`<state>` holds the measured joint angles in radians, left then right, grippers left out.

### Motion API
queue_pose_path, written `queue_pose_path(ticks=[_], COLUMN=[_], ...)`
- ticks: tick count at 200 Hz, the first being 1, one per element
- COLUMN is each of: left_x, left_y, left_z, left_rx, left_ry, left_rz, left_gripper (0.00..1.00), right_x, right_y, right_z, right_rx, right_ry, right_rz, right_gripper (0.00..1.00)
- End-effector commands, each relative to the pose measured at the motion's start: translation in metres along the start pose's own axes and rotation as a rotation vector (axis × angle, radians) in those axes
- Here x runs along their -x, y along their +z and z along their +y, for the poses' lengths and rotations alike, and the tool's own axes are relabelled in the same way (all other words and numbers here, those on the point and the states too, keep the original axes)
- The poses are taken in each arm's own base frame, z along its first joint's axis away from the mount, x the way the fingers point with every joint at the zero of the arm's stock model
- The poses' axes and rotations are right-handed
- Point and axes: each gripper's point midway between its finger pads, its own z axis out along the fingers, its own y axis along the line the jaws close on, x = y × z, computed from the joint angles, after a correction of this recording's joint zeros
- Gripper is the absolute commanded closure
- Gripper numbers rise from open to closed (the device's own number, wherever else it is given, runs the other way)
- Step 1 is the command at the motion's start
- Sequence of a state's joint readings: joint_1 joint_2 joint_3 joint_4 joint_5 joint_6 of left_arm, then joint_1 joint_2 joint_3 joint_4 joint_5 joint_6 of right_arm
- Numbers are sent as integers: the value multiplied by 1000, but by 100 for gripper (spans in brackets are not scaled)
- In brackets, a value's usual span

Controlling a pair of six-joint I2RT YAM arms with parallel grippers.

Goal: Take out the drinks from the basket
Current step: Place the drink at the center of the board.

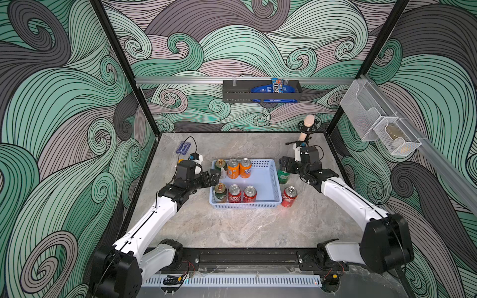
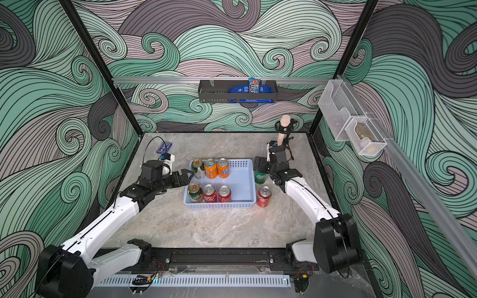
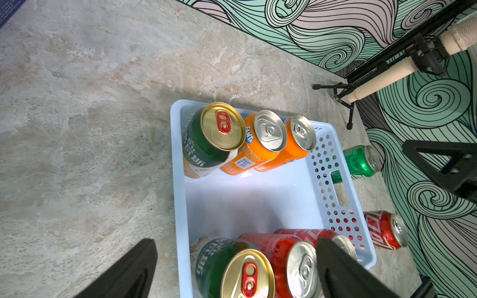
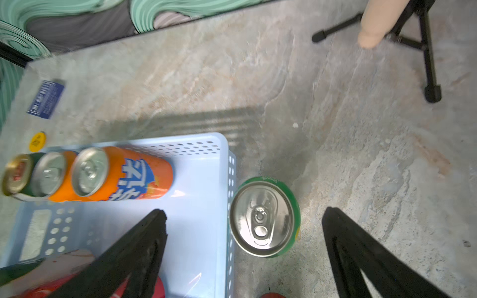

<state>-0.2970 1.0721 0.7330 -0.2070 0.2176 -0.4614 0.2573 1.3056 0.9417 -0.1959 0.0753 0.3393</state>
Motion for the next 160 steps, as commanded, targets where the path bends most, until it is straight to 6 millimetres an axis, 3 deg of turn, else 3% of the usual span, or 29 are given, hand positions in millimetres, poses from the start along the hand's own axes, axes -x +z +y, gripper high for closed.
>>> queue_pose_path(ticks=[1,31,63,87,107,160], left_x=[29,53,60,61,57,50], left_y=[-8,-12,-4,1,6,12], left_z=[-24,-38,-37,-37,-26,-7], left_rx=[-67,-94,-110,-129,-100,-74], left_ry=[46,86,52,37,38,-21], left_rz=[-50,-97,-106,-112,-96,-84], left_gripper=[1,1,1,1,1,1], right_x=[34,52,54,48,40,16], right_y=[-28,-55,-60,-50,-40,7], right_z=[28,55,75,90,107,134], right_rx=[133,274,363,383,393,347], right_ry=[-29,-32,-43,-52,-79,-111], right_rz=[-92,-132,-117,-77,-48,54], right_gripper=[5,4,5,6,6,7])
